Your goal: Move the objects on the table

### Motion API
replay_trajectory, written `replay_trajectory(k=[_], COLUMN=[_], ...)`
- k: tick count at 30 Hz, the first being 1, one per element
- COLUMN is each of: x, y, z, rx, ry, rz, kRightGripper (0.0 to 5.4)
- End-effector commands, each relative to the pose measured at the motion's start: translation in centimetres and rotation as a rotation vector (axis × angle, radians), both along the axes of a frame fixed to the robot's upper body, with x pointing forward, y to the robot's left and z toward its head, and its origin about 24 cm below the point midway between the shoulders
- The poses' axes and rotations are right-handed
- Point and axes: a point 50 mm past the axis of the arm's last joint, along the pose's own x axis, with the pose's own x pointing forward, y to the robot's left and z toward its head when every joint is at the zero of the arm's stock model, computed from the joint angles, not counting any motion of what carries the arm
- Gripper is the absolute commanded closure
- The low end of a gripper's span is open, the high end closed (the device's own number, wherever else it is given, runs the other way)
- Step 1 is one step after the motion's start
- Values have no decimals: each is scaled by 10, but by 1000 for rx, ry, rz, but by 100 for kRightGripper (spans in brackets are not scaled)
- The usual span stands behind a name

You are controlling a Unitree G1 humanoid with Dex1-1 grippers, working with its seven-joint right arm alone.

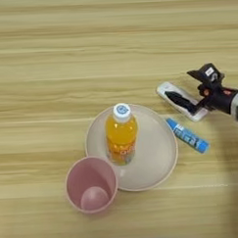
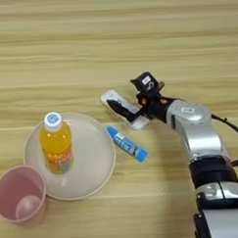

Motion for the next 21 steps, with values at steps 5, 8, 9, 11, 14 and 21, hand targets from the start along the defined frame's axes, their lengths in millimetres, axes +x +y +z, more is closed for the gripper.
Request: replay_trajectory(k=[5, 8, 9, 11, 14, 21], x=[-5, -13, -15, -21, -30, -44], y=[-15, -20, -22, -25, -27, -29], z=[50, 51, 51, 51, 50, 45], rx=[-6, -9, -12, -26, -44, -93], ry=[-207, -205, -203, -197, -184, -144], rz=[71, 98, 107, 137, 180, 250], kRightGripper=[3, 3, 3, 3, 3, 3])
